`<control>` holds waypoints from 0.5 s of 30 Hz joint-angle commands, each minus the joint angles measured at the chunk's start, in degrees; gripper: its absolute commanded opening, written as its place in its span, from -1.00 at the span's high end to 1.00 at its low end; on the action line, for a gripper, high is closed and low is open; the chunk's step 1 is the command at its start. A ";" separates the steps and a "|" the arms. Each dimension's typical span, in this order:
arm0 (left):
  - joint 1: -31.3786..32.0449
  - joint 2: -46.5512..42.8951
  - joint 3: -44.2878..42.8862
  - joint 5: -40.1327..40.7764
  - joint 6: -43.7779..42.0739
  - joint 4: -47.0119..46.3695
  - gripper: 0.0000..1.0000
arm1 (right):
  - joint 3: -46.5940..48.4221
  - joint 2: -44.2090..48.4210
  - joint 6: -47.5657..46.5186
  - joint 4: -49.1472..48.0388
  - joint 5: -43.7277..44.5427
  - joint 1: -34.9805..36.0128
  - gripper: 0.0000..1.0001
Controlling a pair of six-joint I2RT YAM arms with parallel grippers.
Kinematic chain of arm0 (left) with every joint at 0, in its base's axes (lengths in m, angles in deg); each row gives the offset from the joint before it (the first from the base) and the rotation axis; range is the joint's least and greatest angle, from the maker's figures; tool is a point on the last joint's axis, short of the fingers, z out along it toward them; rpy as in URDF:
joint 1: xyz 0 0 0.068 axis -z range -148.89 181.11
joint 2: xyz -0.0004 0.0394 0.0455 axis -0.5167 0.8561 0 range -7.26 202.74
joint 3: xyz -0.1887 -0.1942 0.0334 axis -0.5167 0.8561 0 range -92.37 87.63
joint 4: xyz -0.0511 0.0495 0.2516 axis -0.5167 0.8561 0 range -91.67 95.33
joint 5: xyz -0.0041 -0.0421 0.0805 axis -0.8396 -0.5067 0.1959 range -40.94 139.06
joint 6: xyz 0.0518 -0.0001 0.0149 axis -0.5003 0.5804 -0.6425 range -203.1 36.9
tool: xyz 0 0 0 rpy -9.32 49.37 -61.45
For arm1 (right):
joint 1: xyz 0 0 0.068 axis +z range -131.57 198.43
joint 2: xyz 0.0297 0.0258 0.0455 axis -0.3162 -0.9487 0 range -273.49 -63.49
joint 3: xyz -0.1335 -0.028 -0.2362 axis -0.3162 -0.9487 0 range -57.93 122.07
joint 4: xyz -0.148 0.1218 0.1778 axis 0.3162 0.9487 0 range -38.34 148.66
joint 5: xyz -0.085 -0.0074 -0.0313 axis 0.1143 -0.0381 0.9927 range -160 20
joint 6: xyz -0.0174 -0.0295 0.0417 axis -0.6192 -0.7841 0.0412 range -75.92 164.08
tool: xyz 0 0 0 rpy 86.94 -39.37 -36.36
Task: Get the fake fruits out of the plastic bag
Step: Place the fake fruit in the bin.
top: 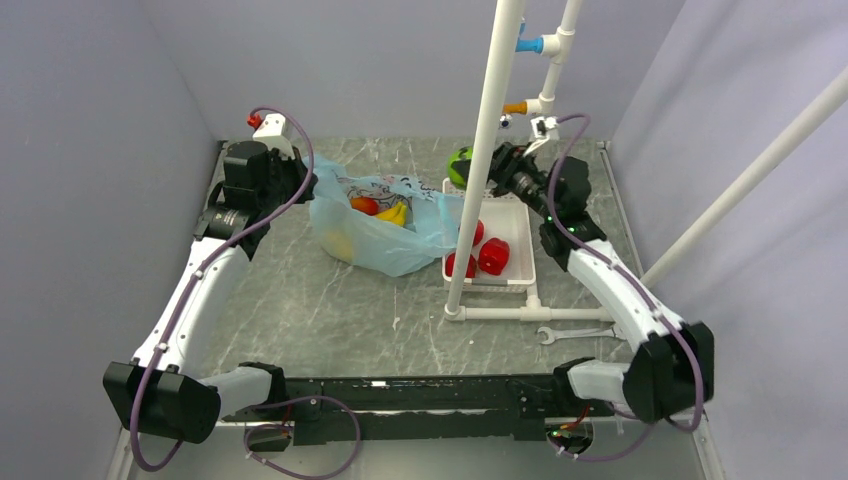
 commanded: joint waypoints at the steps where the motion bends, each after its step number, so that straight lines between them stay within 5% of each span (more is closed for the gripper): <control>1: 0.37 -1.81 -0.92 1.00 -0.54 -1.34 1.00 | 0.66 7.59 -15.24 15.59 17.97 -0.57 1.00; 7: 0.43 -1.58 -1.44 -0.67 -0.02 -1.08 1.00 | -4.15 11.08 -25.63 27.20 35.70 -0.62 1.00; 15: 1.03 -1.29 -0.48 0.46 -0.09 -1.95 1.00 | -2.21 -0.94 -23.27 30.27 36.65 -0.57 0.95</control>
